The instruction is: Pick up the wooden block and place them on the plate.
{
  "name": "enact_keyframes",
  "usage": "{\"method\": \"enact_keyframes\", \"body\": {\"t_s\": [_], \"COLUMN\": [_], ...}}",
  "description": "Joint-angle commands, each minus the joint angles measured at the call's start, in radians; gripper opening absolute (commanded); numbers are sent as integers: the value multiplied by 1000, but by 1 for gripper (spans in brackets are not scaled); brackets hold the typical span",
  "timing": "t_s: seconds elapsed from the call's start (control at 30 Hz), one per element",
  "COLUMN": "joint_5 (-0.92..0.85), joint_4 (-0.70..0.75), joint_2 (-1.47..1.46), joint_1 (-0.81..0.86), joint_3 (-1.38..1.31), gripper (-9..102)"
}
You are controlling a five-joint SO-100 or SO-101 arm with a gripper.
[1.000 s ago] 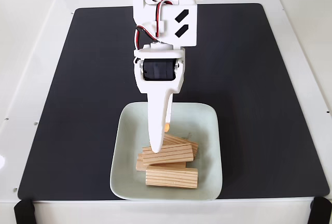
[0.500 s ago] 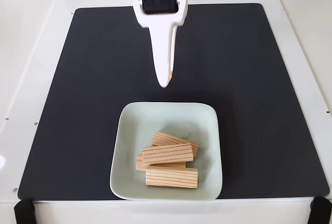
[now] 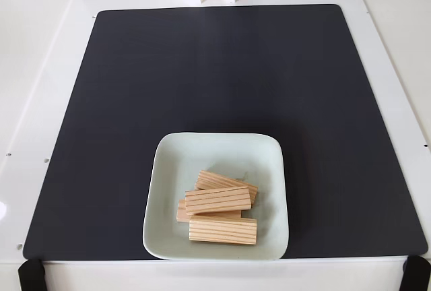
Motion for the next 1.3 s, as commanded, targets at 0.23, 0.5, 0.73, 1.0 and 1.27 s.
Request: {"method": "enact_keyframes", "body": {"t_s": [0.23, 0.5, 0.73, 1.0, 1.27], "joint_5": [-87, -120, -118, -112, -29], "joint_4": [-146, -144, 101, 448, 456], "joint_2": [499, 678, 793, 815, 815], "joint_1": [15, 48, 34, 48, 48], "joint_3": [442, 726, 822, 813, 811], "gripper": [-1, -1, -1, -1, -1]}}
